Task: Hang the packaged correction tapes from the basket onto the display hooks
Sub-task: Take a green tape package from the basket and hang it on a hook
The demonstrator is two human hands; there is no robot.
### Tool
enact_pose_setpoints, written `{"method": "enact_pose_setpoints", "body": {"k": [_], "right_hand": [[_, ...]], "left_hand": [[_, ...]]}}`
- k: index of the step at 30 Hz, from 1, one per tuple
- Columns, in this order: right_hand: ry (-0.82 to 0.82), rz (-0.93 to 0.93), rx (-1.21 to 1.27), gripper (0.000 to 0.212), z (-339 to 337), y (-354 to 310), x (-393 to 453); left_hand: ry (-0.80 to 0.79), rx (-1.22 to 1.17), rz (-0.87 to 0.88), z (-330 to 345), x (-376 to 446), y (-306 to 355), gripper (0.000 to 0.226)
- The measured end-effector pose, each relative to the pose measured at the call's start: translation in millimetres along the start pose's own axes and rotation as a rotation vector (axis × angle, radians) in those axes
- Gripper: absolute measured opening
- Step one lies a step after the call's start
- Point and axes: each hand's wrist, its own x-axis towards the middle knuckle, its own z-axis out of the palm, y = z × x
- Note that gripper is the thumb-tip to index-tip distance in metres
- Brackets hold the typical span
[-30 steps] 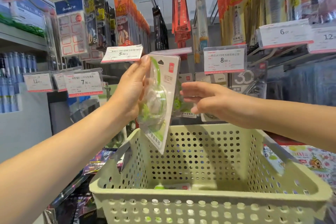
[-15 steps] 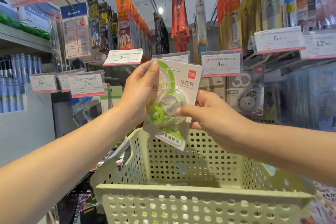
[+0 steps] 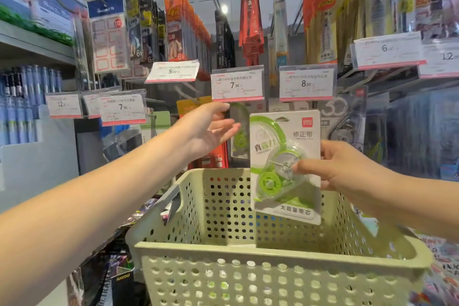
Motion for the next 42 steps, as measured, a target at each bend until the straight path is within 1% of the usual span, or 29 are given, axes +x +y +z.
{"method": "enact_pose_setpoints", "body": {"k": [2, 3, 6, 13, 17, 19, 24, 29, 34, 38, 42], "right_hand": [[-0.012, 0.034, -0.006, 0.022, -3.5, 1.8, 1.9], [-0.021, 0.044, -0.002, 0.02, -4.6, 1.7, 3.0], [-0.066, 0.059, -0.007, 0.019, -5.7, -0.5, 7.5], [-0.121, 0.011, 0.027, 0.021, 1.5, -2.6, 27.1], [-0.134, 0.041, 0.123, 0.022, 6.8, -3.6, 41.4], [-0.142, 0.028, 0.156, 0.021, 9.1, -4.5, 48.2], [-0.118, -0.019, 0.184, 0.03, 16.0, -11.2, 64.0], [-0.105, 0.004, 0.248, 0.035, 24.6, -18.4, 79.3], [-0.092, 0.012, 0.293, 0.031, 30.0, -22.5, 90.2], [-0.079, 0.004, 0.3, 0.035, 31.4, -25.2, 96.4], [-0.069, -0.009, 0.288, 0.033, 33.1, -27.2, 101.8]], "left_hand": [[-0.007, 0.003, 0.031, 5.0, 1.7, 2.3, 0.01], [0.005, 0.001, 0.05, 7.2, 2.9, 2.8, 0.006], [0.058, -0.03, 0.087, 12.2, 4.7, 3.3, 0.009], [0.084, -0.079, 0.162, 11.7, 2.7, 13.0, 0.008], [0.082, -0.084, 0.171, 11.0, 2.9, 22.7, 0.009], [0.073, -0.078, 0.17, 10.6, 2.7, 24.8, 0.011], [0.051, -0.066, 0.166, 9.0, 2.0, 26.6, 0.014], [0.05, -0.058, 0.167, 8.7, 4.0, 27.7, 0.016], [0.043, -0.057, 0.173, 8.0, 4.2, 28.1, 0.014], [0.038, -0.043, 0.174, 8.1, 3.0, 27.6, 0.015], [0.04, -0.04, 0.172, 7.9, 1.8, 28.0, 0.015]]}}
